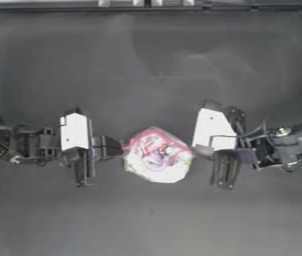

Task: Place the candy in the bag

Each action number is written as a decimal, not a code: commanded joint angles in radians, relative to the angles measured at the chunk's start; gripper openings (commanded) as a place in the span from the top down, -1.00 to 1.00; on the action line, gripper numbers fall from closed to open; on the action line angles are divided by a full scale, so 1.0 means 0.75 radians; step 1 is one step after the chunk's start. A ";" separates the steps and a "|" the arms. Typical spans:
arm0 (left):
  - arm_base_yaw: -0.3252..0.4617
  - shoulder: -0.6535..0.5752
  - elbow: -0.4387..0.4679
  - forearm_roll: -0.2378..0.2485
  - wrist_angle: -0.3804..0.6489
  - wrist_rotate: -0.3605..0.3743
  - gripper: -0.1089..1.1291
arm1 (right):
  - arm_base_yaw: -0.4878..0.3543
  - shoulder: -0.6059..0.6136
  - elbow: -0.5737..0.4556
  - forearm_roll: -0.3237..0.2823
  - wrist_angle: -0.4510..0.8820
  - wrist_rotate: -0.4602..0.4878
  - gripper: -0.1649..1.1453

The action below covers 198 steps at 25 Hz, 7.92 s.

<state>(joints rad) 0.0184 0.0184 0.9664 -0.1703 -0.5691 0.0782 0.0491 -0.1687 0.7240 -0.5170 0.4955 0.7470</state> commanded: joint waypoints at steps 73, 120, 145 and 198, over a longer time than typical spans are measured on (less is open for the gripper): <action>-0.014 -0.010 -0.027 0.000 -0.014 -0.006 0.75 | -0.507 -0.260 -0.072 0.642 0.524 -1.027 -0.79; -0.014 0.000 -0.025 0.000 -0.014 -0.027 0.75 | -0.585 0.194 0.110 0.693 0.047 -1.088 -0.73; -0.014 0.000 -0.025 0.000 -0.014 -0.027 0.75 | -0.554 -0.100 0.049 0.759 0.162 -1.084 0.33; -0.025 0.002 -0.025 0.000 -0.020 -0.027 0.75 | -0.137 0.290 -0.407 0.798 -0.045 -1.082 0.00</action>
<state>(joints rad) 0.0031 0.0322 0.9633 -0.1718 -0.5768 0.0598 -0.0537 0.0629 0.4387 0.0859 0.4679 -0.0660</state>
